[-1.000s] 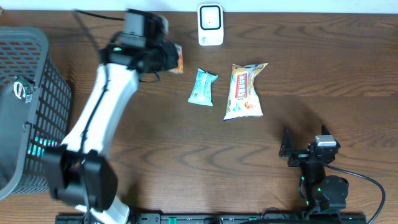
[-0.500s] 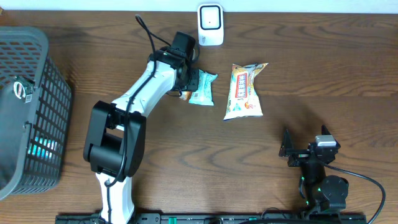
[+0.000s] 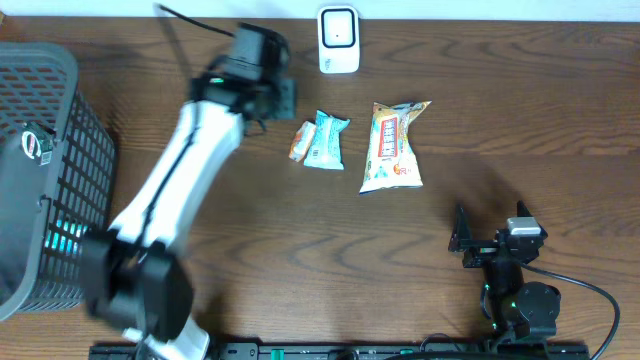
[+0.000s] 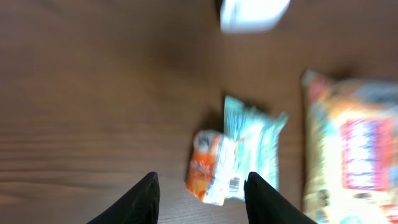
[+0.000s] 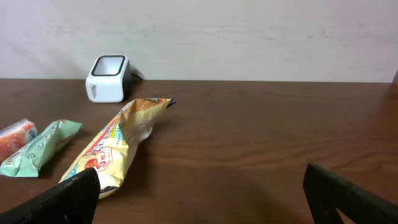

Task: Scan the item barcode
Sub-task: 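Move the orange tissue pack past the scanner and release it on the table, then reach the left gripper into the basket and grasp the green tissue pack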

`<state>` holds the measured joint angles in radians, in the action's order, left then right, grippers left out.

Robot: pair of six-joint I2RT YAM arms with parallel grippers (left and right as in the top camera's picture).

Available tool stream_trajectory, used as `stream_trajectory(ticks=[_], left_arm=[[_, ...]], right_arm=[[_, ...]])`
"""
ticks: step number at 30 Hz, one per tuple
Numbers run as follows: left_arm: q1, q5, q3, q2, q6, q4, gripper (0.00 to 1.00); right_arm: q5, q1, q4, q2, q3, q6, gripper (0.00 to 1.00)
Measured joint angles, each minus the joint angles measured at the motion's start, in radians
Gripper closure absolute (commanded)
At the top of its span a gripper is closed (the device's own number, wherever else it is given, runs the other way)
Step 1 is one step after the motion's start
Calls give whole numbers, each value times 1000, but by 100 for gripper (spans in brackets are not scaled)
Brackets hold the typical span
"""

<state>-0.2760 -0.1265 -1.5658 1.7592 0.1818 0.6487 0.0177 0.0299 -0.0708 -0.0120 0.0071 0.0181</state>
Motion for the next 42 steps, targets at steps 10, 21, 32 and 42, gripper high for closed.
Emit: stream_trajectory(ticks=[10,21,32,42], left_arm=[[357,206,-8,-422,2,-9,32],[915,284,-10,-380,228,159,6],[1033,290,-10,-80,350,294,6],[961,288,-9,125,365,422,6]], right_arm=[[0,0,0,0,0,0,1],[0,0,0,0,0,0,1],[0,0,0,0,0,0,1],[0,0,0,0,0,0,1]])
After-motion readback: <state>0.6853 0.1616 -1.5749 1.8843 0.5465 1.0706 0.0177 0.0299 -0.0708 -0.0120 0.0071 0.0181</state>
